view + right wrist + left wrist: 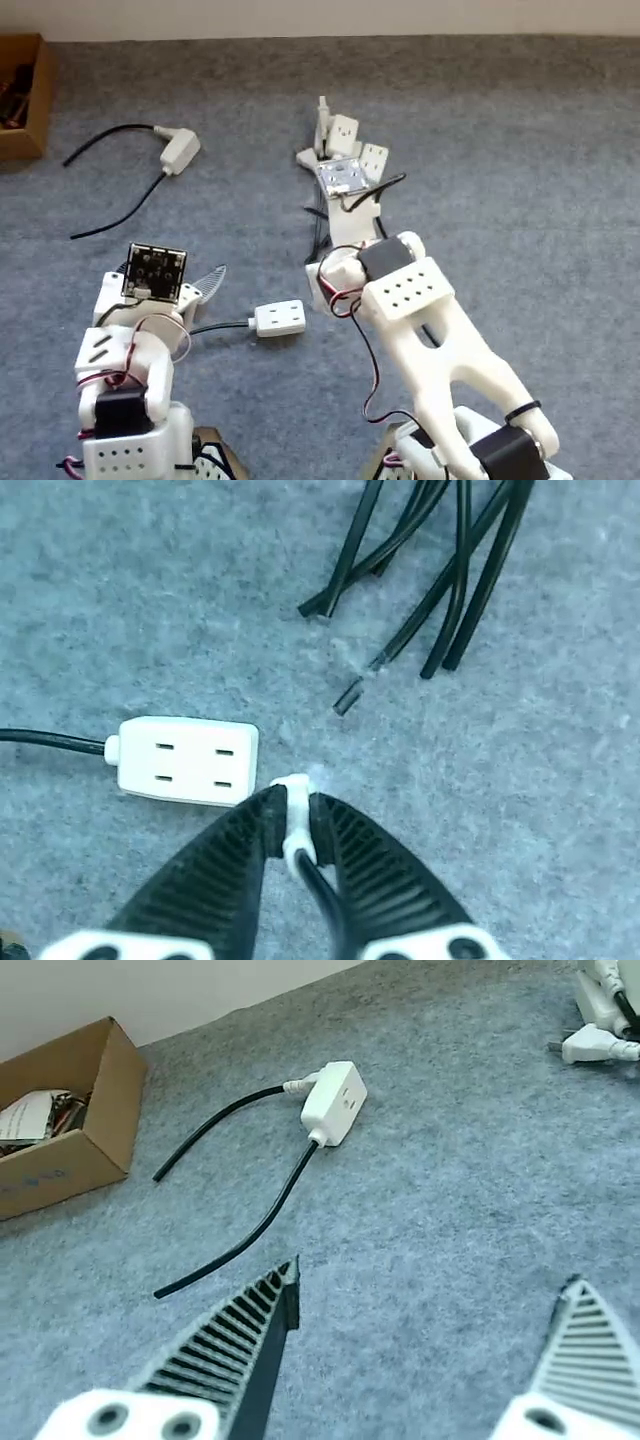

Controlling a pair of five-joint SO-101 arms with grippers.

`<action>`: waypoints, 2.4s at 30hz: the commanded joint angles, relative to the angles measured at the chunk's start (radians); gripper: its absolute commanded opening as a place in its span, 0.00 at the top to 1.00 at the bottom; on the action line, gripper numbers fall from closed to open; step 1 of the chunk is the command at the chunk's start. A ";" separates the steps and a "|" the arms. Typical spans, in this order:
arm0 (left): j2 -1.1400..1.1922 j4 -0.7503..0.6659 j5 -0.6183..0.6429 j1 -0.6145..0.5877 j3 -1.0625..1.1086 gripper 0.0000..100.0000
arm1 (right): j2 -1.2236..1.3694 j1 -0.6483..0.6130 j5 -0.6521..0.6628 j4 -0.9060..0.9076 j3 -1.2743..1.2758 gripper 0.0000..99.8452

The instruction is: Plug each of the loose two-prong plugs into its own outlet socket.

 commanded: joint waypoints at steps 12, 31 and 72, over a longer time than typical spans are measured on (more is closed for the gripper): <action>-0.010 -0.081 0.006 -0.012 0.051 0.63 | -0.007 -0.079 -0.021 0.116 -0.232 0.99; -0.008 -0.080 0.006 -0.007 0.053 0.63 | 0.245 -0.136 -0.187 0.179 -0.384 0.99; -0.010 -0.077 0.006 -0.004 0.074 0.63 | 0.246 -0.073 -0.284 0.113 -0.288 0.99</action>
